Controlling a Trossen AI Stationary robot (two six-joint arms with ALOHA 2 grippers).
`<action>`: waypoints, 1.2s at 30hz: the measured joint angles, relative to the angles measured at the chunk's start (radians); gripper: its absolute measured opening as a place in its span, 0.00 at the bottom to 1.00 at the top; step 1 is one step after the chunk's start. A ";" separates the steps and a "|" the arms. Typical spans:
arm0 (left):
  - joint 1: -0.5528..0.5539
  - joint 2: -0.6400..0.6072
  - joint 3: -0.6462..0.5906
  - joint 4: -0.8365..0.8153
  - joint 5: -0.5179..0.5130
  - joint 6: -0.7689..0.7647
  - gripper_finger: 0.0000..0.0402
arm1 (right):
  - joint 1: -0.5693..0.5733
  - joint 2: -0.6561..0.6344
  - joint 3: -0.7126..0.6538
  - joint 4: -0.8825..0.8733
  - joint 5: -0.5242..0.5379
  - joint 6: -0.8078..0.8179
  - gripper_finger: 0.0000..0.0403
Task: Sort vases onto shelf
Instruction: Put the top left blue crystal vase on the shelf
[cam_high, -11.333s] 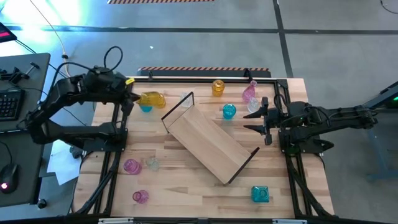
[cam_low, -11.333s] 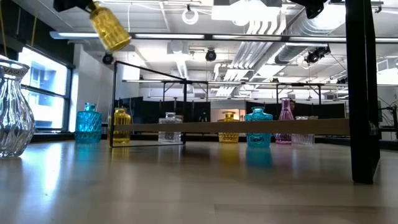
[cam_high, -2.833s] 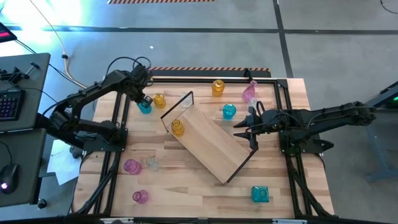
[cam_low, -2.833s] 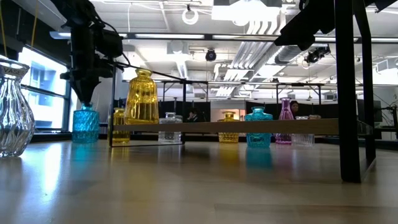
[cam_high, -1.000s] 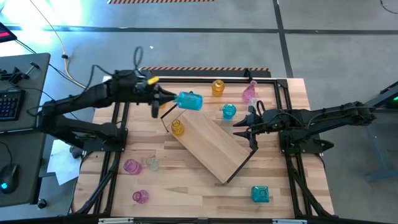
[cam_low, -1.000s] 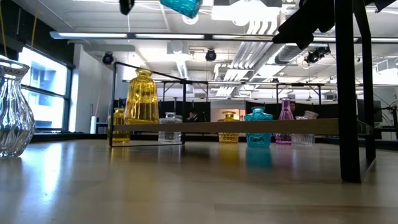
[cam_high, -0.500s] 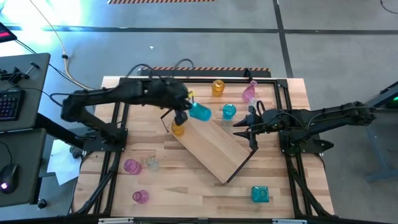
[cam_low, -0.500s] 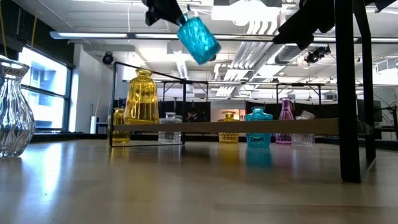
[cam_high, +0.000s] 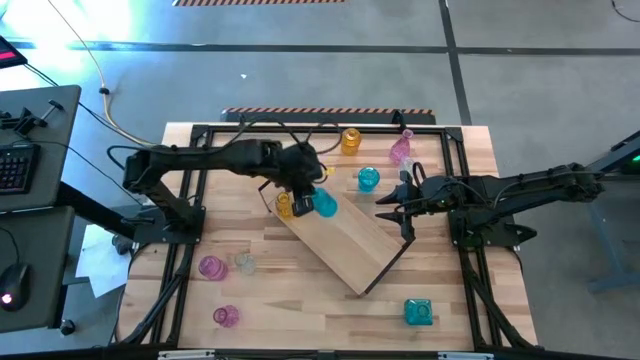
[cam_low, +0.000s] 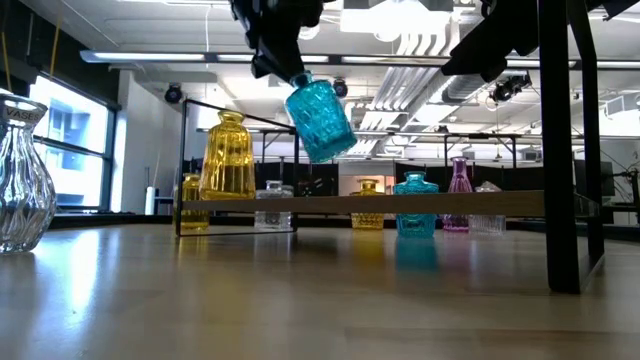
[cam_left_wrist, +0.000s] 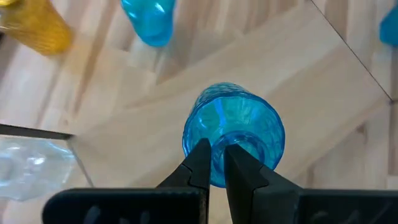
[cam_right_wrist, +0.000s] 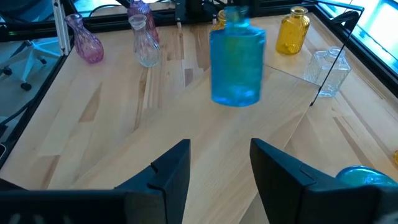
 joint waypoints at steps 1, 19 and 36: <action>-0.007 0.002 0.000 -0.010 0.003 0.000 0.03 | 0.000 0.000 0.000 0.000 0.000 0.000 0.39; -0.104 0.003 0.000 -0.159 0.032 0.009 0.03 | 0.000 0.000 0.000 0.008 0.000 -0.008 0.39; -0.167 0.087 0.001 -0.143 -0.057 0.046 0.03 | 0.000 0.000 0.000 0.009 0.000 -0.008 0.39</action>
